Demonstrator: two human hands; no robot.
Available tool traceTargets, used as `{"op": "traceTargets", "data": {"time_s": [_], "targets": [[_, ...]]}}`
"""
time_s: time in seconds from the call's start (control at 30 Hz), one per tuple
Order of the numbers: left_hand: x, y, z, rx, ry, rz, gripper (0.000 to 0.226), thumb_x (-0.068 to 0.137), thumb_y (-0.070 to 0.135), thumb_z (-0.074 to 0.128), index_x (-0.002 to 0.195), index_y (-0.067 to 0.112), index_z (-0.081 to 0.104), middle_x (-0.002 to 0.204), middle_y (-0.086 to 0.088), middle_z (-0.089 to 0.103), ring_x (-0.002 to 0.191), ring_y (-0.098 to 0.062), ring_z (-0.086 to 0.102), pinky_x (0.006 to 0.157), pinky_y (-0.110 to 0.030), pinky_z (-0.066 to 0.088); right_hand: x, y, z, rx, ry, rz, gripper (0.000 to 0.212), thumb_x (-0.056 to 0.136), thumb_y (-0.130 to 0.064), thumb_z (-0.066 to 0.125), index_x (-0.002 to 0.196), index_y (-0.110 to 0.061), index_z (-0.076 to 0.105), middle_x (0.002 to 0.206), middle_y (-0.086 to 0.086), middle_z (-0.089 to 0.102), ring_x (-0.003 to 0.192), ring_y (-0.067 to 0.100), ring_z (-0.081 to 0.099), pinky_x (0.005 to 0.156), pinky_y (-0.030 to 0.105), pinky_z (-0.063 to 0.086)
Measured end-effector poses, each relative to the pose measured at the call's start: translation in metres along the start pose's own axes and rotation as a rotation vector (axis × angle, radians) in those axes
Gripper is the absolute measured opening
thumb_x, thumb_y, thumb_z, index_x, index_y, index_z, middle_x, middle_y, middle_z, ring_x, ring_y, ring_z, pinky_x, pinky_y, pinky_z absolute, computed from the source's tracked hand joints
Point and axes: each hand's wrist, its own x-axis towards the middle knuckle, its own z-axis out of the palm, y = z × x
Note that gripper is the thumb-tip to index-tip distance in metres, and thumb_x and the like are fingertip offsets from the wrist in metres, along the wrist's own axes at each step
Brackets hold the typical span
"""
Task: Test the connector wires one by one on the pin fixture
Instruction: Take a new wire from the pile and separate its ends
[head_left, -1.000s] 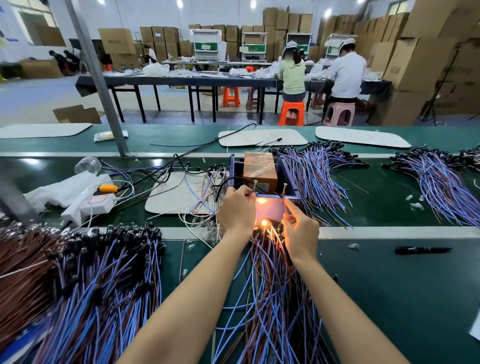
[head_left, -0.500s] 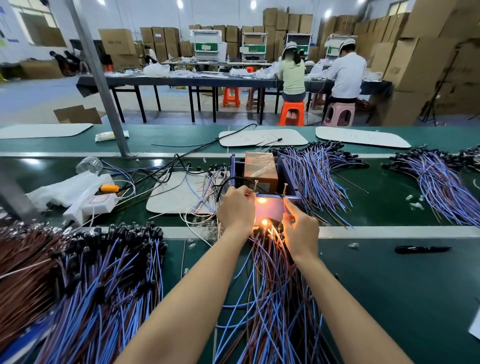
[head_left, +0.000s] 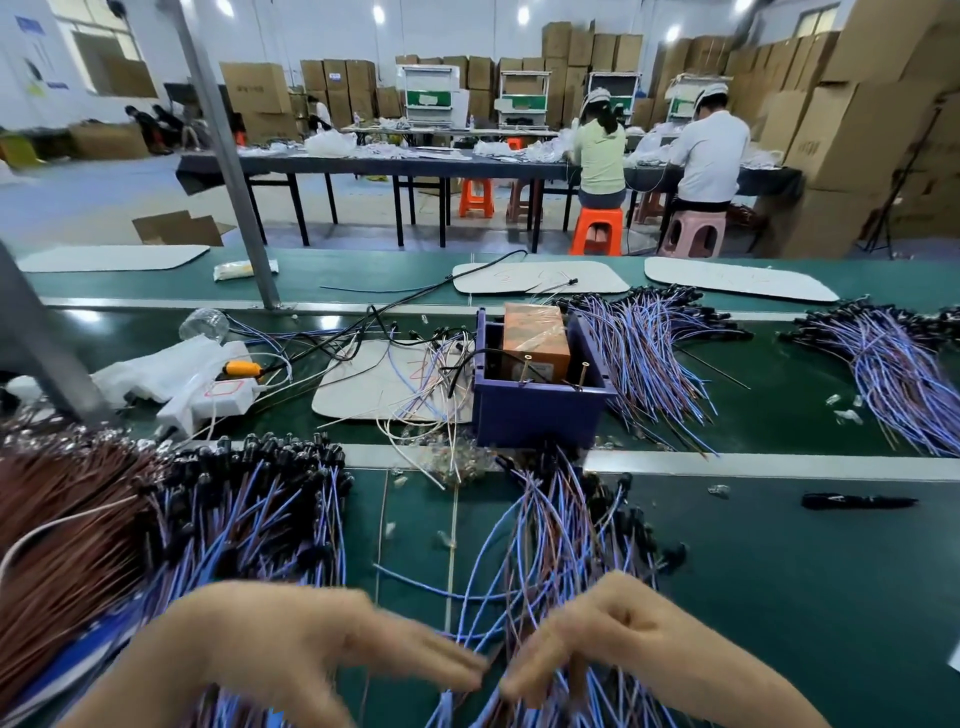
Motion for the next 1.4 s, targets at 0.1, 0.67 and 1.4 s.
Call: {"op": "traceTargets", "data": {"time_s": [0.1, 0.67, 1.4], "targets": [[-0.031, 0.002, 0.032, -0.271, 0.158, -0.080, 0.056, 0.092, 0.040, 0.056, 0.145, 0.040, 0.035, 0.153, 0.017, 0.032, 0.143, -0.006, 0.026, 0.117, -0.039, 0.019, -0.001, -0.005, 0.021, 0.017, -0.002, -0.021, 0.052, 0.094, -0.060, 0.045, 0.104, -0.020, 0.076, 0.096, 0.010, 0.074, 0.083, 0.034, 0.067, 0.077, 0.039, 0.051], [0.136, -0.012, 0.069, 0.434, 0.809, -0.715, 0.048, 0.092, 0.044, 0.049, 0.129, 0.014, 0.044, 0.143, -0.013, 0.036, 0.131, -0.032, 0.030, 0.105, -0.046, 0.027, 0.113, 0.067, -0.009, -0.986, 0.696, 0.544, 0.056, 0.100, -0.043, 0.037, 0.153, -0.030, 0.020, 0.163, -0.002, -0.003, 0.149, 0.019, -0.005, 0.117, 0.046, 0.012], [0.002, -0.077, 0.051, 0.654, 1.095, -1.013, 0.021, 0.095, 0.007, 0.050, 0.112, 0.018, 0.052, 0.105, 0.003, 0.048, 0.083, -0.018, 0.060, 0.059, -0.027, 0.049, 0.110, 0.081, -0.006, -0.976, 0.767, 0.473, 0.064, 0.094, -0.012, 0.040, 0.151, -0.034, 0.022, 0.162, -0.005, -0.007, 0.149, 0.017, -0.009, 0.119, 0.043, 0.006]]}}
